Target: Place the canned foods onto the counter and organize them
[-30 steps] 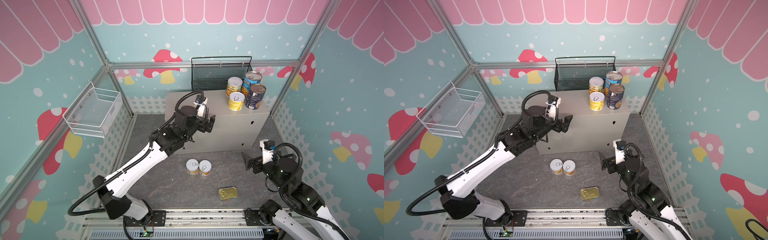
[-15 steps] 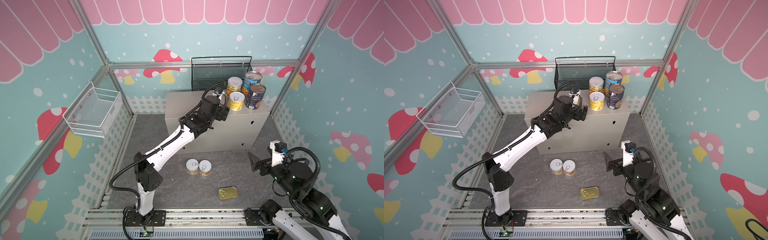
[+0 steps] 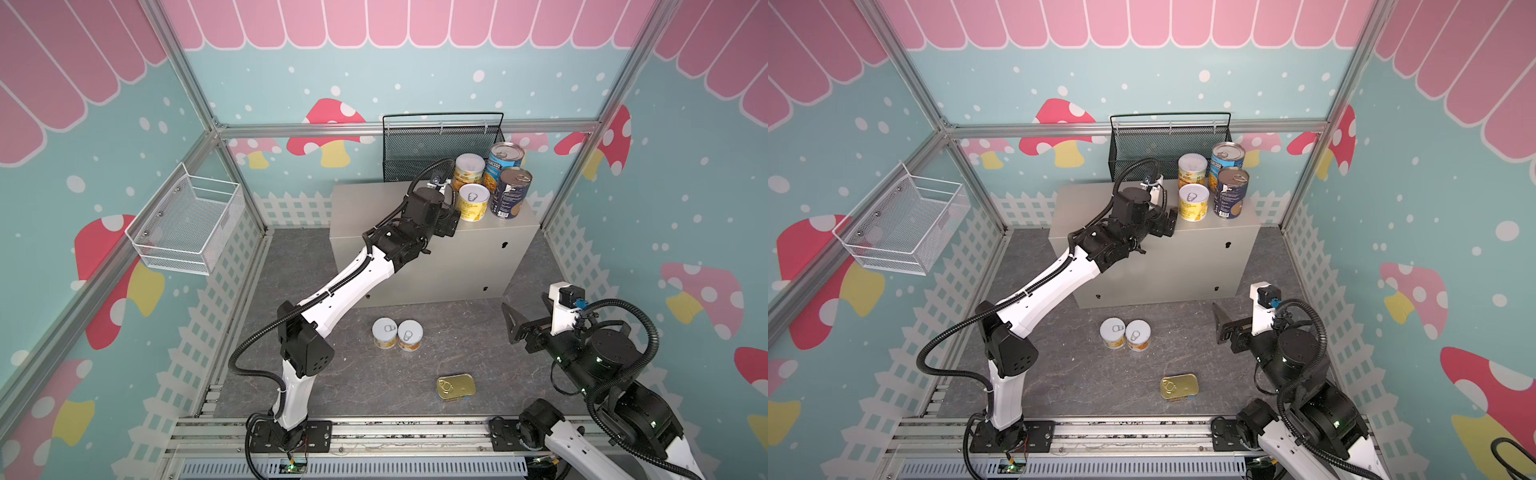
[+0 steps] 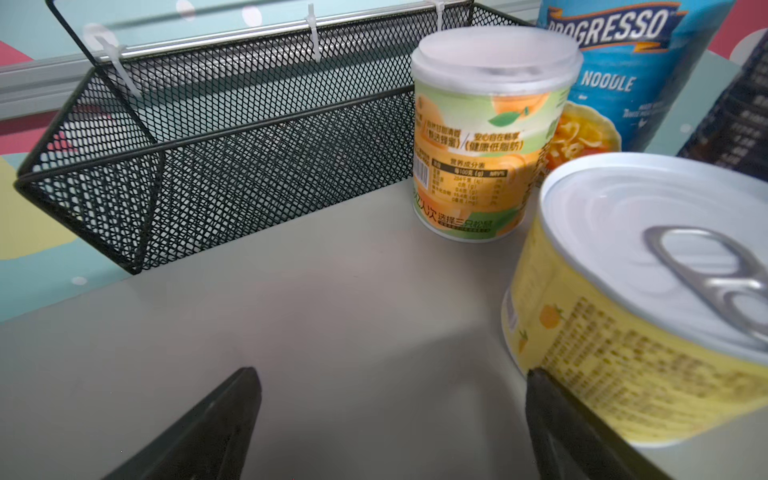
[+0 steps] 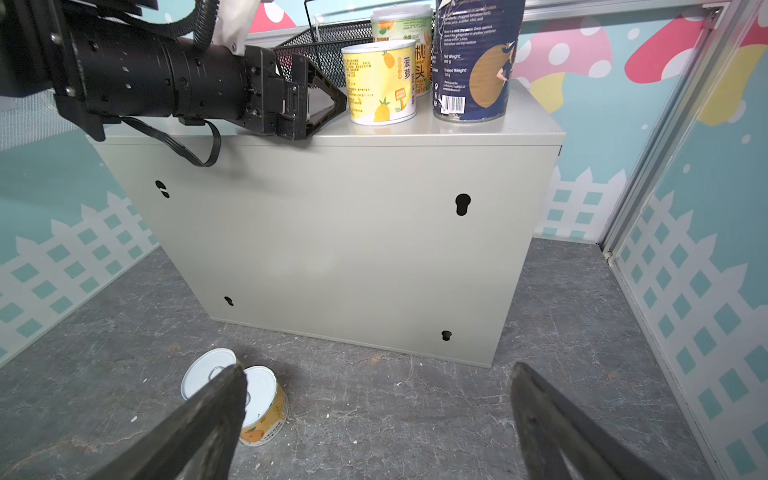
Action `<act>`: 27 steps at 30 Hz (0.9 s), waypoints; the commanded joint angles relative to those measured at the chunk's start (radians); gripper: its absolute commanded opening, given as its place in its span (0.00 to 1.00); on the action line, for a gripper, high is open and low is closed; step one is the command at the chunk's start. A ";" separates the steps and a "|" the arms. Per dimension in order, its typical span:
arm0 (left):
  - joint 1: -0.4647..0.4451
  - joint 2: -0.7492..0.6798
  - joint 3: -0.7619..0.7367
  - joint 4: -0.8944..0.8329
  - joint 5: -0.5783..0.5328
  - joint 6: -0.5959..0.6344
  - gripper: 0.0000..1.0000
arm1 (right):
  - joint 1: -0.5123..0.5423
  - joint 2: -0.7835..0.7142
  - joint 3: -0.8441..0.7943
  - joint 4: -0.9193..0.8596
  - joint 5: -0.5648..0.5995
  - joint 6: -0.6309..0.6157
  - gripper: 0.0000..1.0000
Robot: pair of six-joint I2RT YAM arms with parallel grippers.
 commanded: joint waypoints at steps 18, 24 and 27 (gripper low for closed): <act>0.011 0.042 0.051 -0.052 0.059 0.004 0.99 | -0.002 -0.030 -0.007 -0.015 0.022 0.006 1.00; 0.011 0.045 0.056 -0.055 0.064 0.003 0.99 | -0.002 -0.034 -0.007 -0.015 0.024 0.004 0.99; 0.011 0.045 0.057 -0.057 0.066 0.001 0.99 | -0.001 -0.037 -0.007 -0.015 0.026 0.004 1.00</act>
